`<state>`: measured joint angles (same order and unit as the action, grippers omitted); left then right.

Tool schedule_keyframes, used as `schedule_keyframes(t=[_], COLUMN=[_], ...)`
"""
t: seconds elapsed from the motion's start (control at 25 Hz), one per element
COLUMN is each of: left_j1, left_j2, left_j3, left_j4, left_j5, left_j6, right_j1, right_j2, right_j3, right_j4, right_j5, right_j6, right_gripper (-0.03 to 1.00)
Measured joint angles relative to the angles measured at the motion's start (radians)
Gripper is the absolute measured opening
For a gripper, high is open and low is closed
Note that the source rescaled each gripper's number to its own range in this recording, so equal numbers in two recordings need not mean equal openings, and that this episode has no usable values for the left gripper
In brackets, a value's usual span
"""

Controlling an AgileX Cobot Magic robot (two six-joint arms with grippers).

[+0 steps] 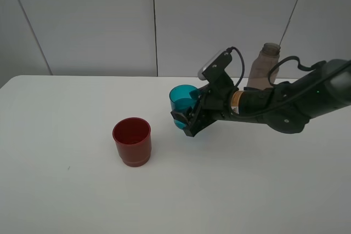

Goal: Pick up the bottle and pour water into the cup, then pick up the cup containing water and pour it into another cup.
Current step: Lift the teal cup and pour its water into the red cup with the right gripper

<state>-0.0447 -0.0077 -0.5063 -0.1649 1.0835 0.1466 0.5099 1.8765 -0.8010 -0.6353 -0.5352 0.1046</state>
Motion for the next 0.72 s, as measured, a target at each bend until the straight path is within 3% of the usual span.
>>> schedule_keyframes(t=[0.48, 0.72], left_j1=[0.0, 0.0], left_j2=[0.0, 0.0], left_j3=[0.0, 0.0], left_j4=[0.0, 0.0], left_j5=[0.0, 0.0], left_j6=[0.0, 0.0], right_j1=[0.09, 0.148], right_j2=[-0.098, -0.098], right_j3=[0.001, 0.001], right_j4=[-0.01, -0.009], right_j5=[0.195, 0.245], right_j6=[-0.075, -0.08], right_gripper=[0.1, 0.1])
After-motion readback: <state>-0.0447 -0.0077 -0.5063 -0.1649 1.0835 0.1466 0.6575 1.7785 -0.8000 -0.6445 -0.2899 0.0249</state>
